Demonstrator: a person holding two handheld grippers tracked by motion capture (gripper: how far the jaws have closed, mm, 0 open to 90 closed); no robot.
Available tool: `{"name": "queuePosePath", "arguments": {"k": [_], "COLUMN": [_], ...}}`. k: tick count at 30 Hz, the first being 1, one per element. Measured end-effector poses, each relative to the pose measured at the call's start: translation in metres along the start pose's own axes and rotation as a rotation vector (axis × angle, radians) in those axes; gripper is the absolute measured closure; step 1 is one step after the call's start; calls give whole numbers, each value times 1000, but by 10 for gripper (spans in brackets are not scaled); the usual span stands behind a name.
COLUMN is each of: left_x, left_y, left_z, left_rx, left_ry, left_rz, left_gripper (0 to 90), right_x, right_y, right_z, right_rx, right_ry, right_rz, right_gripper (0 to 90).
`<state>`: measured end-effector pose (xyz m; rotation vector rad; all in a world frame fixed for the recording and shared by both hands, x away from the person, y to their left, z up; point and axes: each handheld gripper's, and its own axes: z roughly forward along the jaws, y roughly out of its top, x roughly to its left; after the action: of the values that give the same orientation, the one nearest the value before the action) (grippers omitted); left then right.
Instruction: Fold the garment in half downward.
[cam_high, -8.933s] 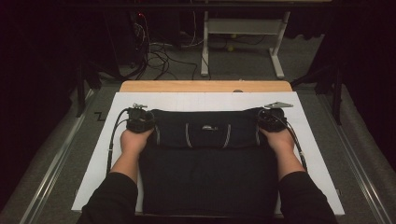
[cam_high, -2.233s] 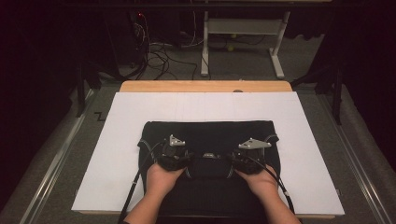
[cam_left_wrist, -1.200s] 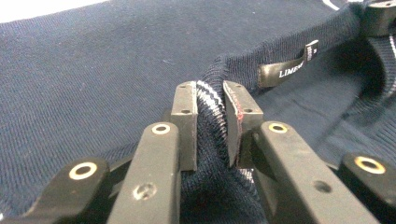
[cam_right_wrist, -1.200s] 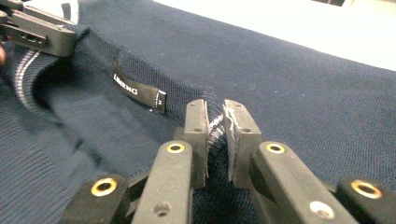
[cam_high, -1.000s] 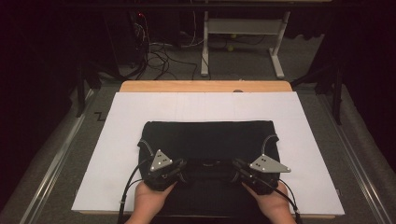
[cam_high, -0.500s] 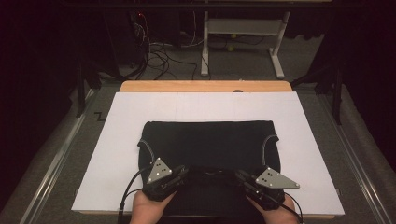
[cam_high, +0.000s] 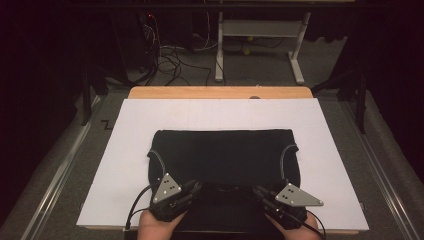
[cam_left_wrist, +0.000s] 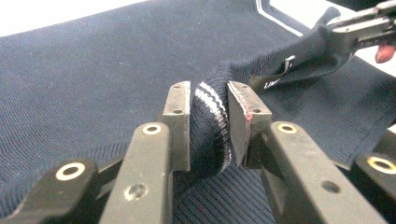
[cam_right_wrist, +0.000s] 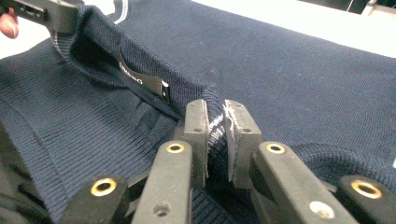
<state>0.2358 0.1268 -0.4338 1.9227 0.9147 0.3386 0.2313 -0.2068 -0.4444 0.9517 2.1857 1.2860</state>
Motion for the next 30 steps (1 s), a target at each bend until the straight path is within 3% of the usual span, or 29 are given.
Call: {"name": "queuePosePath", "arguments": {"k": [12,22,30], "left_x": [15,23,24], "left_y": [6,-2,-3], "left_z": [-10,0,-1], "left_rx": [-55,0,4], "left_ry": [22,21,31], "left_rz": [-48,-69,-70], "left_gripper": [659,658,658], "right_x": [2,6,7], "right_y": [-2,-5,-2], "right_z": [-3,-5,-12], "right_rx": [9,20,-16], "right_ry": [1,16,48], "right_rz": [-11,-15,4], "right_gripper": [814,806,694]}}
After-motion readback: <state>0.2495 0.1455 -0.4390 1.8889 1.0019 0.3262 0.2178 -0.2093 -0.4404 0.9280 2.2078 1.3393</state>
